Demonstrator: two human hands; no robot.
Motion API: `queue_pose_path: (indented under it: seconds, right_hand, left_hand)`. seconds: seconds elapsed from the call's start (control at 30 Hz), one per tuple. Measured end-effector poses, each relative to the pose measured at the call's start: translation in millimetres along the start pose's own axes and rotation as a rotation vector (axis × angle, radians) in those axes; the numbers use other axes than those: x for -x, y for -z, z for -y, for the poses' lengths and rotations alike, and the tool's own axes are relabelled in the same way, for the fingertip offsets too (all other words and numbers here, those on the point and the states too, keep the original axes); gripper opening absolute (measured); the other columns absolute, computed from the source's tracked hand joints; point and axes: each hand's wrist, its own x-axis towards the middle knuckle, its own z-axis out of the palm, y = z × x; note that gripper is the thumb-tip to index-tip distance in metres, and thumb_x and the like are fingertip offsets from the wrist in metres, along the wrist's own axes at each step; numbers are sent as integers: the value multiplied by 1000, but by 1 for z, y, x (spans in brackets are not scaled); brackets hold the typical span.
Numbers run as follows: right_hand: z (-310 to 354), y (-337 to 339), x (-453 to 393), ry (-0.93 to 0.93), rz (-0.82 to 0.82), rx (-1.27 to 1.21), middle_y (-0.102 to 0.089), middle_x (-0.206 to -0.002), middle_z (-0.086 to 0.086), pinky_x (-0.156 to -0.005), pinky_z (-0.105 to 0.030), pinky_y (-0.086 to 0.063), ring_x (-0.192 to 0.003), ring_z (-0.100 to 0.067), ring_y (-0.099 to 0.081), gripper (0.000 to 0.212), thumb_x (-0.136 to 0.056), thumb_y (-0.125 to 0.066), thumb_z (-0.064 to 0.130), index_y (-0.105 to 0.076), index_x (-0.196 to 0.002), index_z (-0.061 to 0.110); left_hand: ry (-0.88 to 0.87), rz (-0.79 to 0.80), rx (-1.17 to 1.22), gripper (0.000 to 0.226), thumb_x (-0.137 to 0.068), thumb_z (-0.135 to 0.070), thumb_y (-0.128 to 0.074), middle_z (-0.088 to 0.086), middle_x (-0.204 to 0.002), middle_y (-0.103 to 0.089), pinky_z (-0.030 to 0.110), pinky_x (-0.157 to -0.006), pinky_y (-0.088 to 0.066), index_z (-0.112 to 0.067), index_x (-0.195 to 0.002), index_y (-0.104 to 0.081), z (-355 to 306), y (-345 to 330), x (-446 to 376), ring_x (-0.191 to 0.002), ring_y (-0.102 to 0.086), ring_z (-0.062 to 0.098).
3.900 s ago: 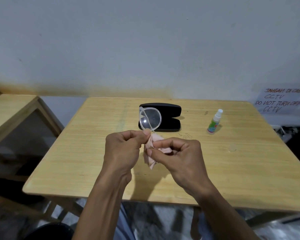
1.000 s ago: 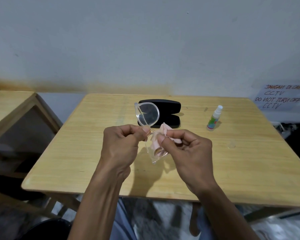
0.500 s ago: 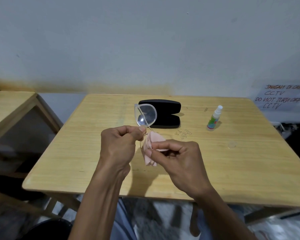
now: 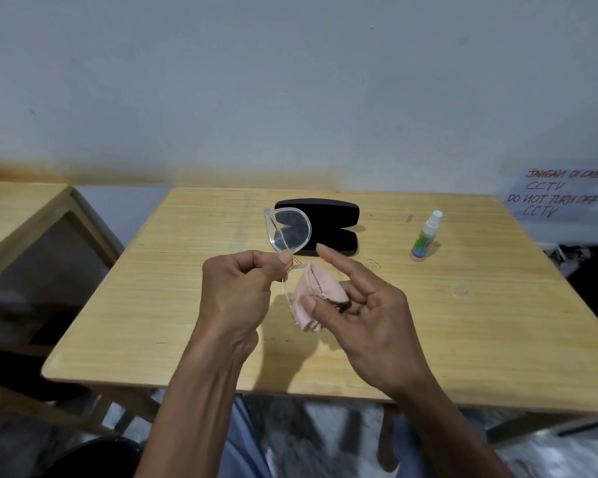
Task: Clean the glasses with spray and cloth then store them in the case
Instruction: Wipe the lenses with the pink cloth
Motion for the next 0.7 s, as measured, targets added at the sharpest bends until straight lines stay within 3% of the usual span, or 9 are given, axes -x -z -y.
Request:
queue_pose_path:
  seconds: [0.07, 0.27, 0.4, 0.5, 0.7]
  right_hand:
    - [-1, 0, -1, 29, 26, 78, -78, -108, 5, -81, -25, -59, -91, -10, -74, 48, -88, -74, 4, -67, -128, 29]
    - [-7, 1, 3, 63, -6, 153, -79, -89, 3, -72, -18, -54, -76, -15, -73, 24, -85, -77, 12, -78, -108, 21]
    - [-7, 6, 3, -3, -49, 76, -81, -90, 5, -74, -16, -54, -77, -1, -73, 21, -83, -78, 11, -80, -102, 19]
    - [-5, 9, 0, -28, -88, 0, -81, -93, 1, -75, -17, -57, -77, -5, -75, 21, -83, -77, 7, -79, -101, 16]
    - [1, 5, -10, 0, -194, -2, -80, -81, 5, -70, -16, -56, -70, -6, -75, 21, -82, -79, 7, -79, -98, 20]
  left_hand:
    - [4, -1, 2, 31, -78, -7, -78, -6, -47, -57, 22, -71, -40, -8, -52, -60, 0, 0, 0, -51, -56, 0]
    - [7, 1, 0, 32, -77, -5, -77, -7, -46, -58, 20, -70, -41, -8, -50, -60, 1, 3, -2, -56, -60, 2]
    - [-10, 22, -16, 31, -78, -4, -77, -6, -47, -59, 16, -66, -43, -6, -51, -61, 1, 6, -3, -52, -58, -1]
    - [-45, 47, -39, 28, -79, -2, -76, -4, -47, -58, 5, -54, -42, -2, -54, -62, 1, 4, -1, -46, -53, -3]
    - [-51, 65, -70, 23, -79, 0, -75, -2, -49, -60, 7, -51, -42, 2, -58, -65, 5, -1, 5, -45, -52, -2]
